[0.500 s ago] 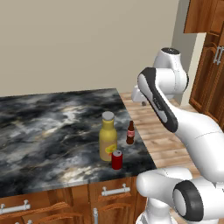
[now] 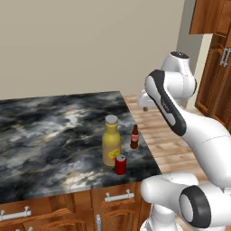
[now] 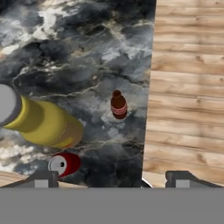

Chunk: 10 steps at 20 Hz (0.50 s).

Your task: Pick the juice, can, bottled drink from the counter and place them in the open cabinet.

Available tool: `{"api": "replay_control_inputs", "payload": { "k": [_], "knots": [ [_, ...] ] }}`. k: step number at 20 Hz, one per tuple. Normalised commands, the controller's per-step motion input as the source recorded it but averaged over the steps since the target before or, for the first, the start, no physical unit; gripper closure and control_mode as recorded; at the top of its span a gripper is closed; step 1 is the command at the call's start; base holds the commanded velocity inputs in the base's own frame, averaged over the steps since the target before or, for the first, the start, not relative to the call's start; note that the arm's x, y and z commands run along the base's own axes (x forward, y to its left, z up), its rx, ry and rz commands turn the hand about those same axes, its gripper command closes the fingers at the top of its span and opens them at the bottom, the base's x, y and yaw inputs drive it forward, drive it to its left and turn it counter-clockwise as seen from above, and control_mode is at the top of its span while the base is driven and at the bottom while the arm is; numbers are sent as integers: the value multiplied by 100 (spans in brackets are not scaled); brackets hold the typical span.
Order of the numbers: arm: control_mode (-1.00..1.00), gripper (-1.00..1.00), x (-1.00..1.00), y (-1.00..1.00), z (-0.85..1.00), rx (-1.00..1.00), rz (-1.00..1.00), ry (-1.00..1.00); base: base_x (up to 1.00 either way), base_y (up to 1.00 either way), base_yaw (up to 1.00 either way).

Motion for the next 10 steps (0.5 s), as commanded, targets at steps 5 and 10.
{"api": "replay_control_inputs", "payload": {
  "k": [5,10],
  "knots": [
    [-100,-100,0,0,-11,8,20,0,0,0,0],
    [-100,-100,-9,0,-8,9,23,0,0,0,0]
  ]
}}
